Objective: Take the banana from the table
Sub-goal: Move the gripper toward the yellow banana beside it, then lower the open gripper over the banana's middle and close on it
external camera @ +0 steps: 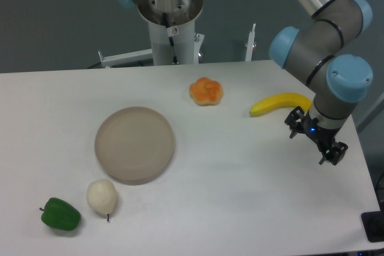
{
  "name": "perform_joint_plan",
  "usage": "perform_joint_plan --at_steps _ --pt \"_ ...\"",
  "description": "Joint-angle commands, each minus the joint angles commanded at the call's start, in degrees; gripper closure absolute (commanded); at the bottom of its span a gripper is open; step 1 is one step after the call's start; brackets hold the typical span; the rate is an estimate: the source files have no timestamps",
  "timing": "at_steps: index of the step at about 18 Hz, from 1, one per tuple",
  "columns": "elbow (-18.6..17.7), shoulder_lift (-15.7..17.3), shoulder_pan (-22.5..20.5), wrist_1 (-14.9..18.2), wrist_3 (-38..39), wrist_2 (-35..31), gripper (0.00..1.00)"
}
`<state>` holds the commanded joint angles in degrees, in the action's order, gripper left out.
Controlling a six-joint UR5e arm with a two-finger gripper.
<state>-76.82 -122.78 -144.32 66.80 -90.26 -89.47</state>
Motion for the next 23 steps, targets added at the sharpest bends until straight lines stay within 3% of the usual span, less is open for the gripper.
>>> perform_joint_plan --at_steps 8,12,19,23 --pt "-0.1 0.0 0.0 0.0 -0.2 0.9 0.00" --pt "-1.8 0.3 -0.4 -0.3 -1.5 0.8 0.00" --pt "-10.3 5.4 -1.6 0.0 -12.6 0.0 0.00" --pt "-17.9 9.5 -3.5 -1.0 -18.2 0.0 0.00"
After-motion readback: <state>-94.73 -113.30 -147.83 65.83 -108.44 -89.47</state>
